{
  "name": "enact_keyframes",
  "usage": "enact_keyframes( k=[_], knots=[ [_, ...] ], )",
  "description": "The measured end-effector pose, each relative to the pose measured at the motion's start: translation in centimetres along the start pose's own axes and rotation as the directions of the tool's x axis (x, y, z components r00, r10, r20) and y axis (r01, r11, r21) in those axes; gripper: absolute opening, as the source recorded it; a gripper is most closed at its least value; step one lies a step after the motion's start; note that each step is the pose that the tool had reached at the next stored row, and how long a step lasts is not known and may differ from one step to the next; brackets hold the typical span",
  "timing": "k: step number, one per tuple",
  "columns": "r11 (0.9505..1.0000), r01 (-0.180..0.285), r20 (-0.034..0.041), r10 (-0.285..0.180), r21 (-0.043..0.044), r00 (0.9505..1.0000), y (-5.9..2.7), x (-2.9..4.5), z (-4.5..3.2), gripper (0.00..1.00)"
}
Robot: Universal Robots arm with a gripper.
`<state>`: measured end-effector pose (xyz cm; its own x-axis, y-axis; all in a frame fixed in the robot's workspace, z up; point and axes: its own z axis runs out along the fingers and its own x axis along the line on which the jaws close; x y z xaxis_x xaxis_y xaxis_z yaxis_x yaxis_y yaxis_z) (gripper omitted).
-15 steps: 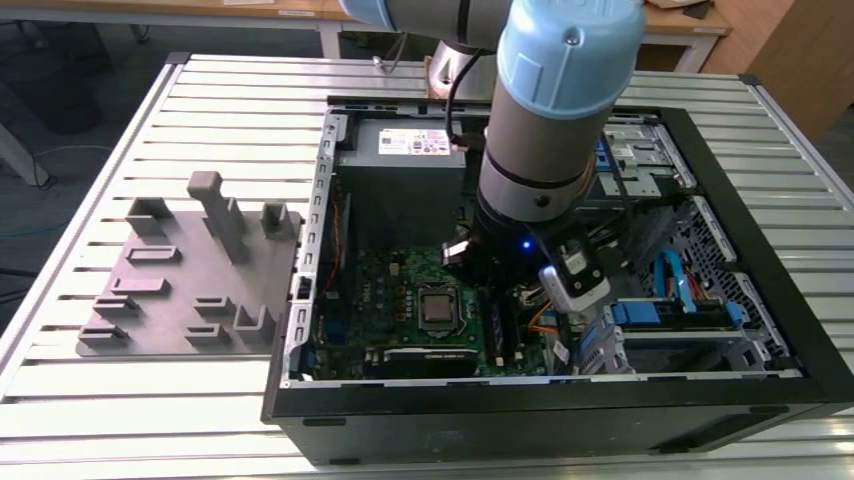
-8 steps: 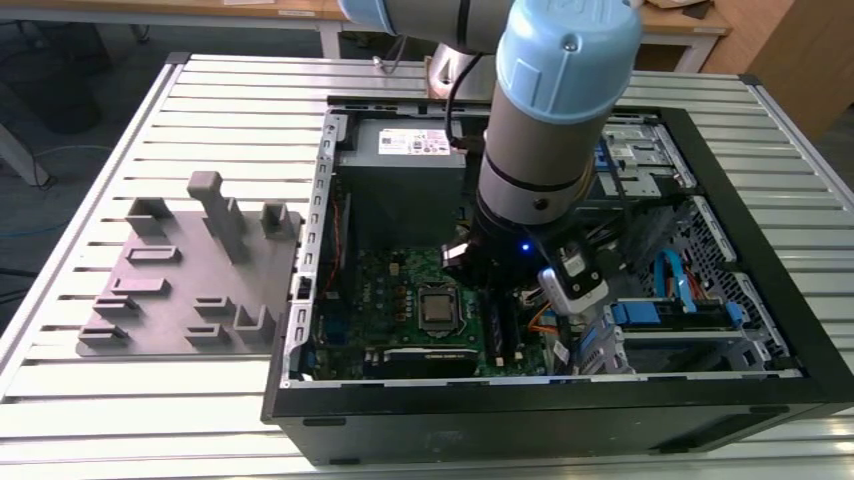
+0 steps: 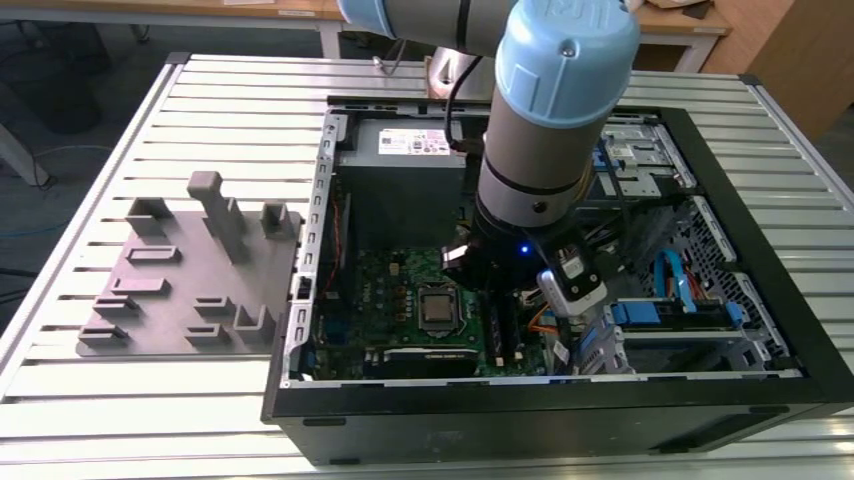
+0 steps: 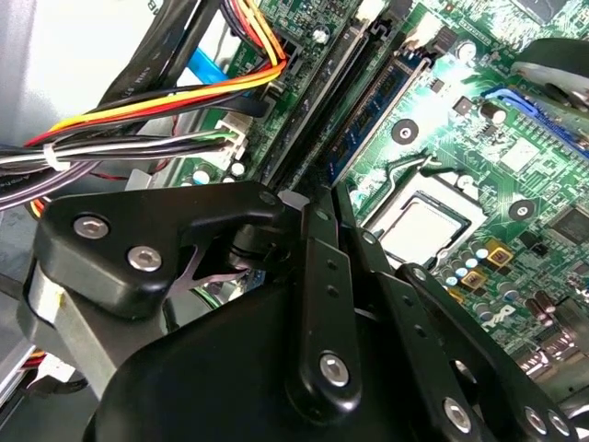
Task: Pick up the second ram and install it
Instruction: 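Insert the second ram into the second slot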
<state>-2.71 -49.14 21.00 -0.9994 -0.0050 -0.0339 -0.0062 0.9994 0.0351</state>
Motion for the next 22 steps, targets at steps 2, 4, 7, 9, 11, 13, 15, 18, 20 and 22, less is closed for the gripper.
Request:
enact_keyframes(
  k=[2, 4, 7, 9, 11, 13, 15, 18, 20, 22],
  knots=[
    [1.0, 0.0, 0.0, 0.0, -0.0002, 1.0, 0.0, 0.0, 0.01, 0.11],
    [1.0, 0.0, 0.0001, 0.0, -0.0008, 1.0, 0.01, 0.0, 0.04, 0.12],
    [1.0, 0.0, 0.0001, 0.0, -0.0003, 1.0, 0.0, 0.0, 0.03, 0.18],
    [1.0, 0.0, -0.0001, 0.0, 0.0001, 1.0, 0.0, 0.0, -0.1, 0.18],
    [1.0, 0.0, 0.0001, 0.0, -0.0003, 1.0, 0.04, -0.03, -0.94, 0.18],
    [1.0, 0.0, 0.0002, 0.0, -0.0003, 1.0, 0.1, -0.07, -1.82, 0.18],
    [1.0, 0.0, 0.0, 0.0, 0.0003, 1.0, 0.24, -0.09, -2.72, 0.18],
    [1.0, 0.0, 0.0001, 0.0, 0.0006, 1.0, 0.46, -0.13, -3.68, 0.17],
    [1.0, 0.0, 0.0002, 0.0, 0.0006, 1.0, 0.58, -0.14, -4.02, 0.07],
    [1.0, 0.0, 0.0002, 0.0, 0.0004, 1.0, 0.62, -0.15, -4.08, 0.07]
  ],
)
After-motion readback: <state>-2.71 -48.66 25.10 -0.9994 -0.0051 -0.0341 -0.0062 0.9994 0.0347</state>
